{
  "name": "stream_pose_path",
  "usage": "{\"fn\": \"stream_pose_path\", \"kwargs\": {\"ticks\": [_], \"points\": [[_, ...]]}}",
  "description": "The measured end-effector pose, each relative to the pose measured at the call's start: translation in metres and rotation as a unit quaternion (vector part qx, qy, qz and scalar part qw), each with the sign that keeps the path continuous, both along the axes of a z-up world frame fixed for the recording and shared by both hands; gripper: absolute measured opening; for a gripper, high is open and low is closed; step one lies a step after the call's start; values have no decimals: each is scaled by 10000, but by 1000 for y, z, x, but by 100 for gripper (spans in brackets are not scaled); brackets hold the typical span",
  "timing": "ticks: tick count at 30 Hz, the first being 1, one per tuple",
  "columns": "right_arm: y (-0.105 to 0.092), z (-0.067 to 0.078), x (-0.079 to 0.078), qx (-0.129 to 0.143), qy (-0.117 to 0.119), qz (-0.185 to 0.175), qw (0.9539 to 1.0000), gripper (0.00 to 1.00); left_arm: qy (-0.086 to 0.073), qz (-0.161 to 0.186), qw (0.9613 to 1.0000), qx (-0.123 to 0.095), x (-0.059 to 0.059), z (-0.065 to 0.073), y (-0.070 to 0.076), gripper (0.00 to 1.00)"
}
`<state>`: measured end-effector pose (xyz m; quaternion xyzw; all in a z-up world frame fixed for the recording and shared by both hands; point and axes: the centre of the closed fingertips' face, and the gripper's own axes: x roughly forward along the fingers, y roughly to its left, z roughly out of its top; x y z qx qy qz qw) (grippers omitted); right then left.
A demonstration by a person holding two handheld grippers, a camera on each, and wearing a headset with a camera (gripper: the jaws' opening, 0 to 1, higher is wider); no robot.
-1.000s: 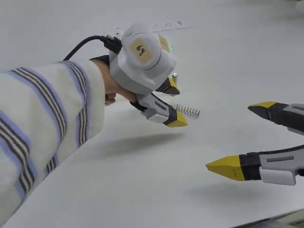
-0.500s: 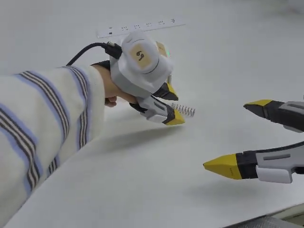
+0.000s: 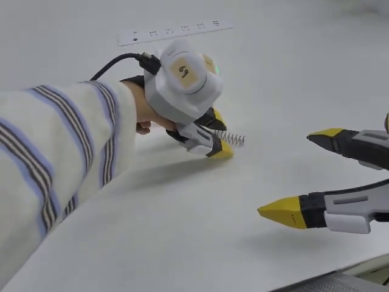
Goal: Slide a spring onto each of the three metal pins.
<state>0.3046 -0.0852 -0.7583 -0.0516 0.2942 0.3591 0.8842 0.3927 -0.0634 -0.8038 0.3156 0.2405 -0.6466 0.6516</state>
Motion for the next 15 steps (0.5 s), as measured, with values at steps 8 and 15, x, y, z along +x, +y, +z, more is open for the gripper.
{"fn": "stream_pose_path", "kwargs": {"ticks": [8, 15], "points": [[0, 1, -1, 8, 5, 11, 10000, 90, 226, 102, 9996, -110, -2, -1, -6, 13], [1, 0, -3, 6, 22, 24, 10000, 89, 306, 303, 9989, -202, -5, -1, -3, 4]]}}
